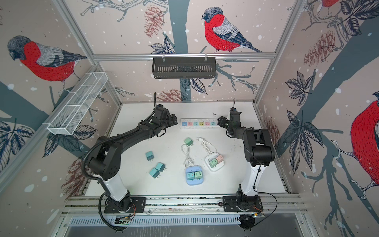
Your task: Insert the plug
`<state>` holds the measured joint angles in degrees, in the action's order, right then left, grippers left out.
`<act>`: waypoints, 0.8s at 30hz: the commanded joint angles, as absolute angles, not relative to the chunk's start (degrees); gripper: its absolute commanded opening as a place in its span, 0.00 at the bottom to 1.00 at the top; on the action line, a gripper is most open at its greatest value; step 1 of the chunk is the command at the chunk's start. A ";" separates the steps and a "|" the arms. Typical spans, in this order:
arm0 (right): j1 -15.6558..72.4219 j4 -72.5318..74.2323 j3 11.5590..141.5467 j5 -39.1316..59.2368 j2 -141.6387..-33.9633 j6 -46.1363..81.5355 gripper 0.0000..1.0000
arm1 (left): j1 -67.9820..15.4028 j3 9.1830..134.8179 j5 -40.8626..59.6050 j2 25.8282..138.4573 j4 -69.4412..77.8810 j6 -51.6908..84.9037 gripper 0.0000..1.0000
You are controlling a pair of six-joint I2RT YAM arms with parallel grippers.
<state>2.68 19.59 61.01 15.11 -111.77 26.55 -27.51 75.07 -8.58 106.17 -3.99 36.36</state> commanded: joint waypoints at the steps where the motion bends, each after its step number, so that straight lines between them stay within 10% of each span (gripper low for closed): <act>1: 2.90 15.24 63.35 18.39 -113.28 25.19 0.65 | -27.06 80.08 -4.17 111.35 -7.88 35.21 0.92; 24: 6.42 4.80 73.15 17.62 -119.67 20.67 0.52 | -25.66 97.21 5.54 130.73 -11.77 32.14 0.91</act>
<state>6.04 7.94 72.60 17.91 -119.07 22.09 -25.71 96.51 2.55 129.95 -11.75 33.36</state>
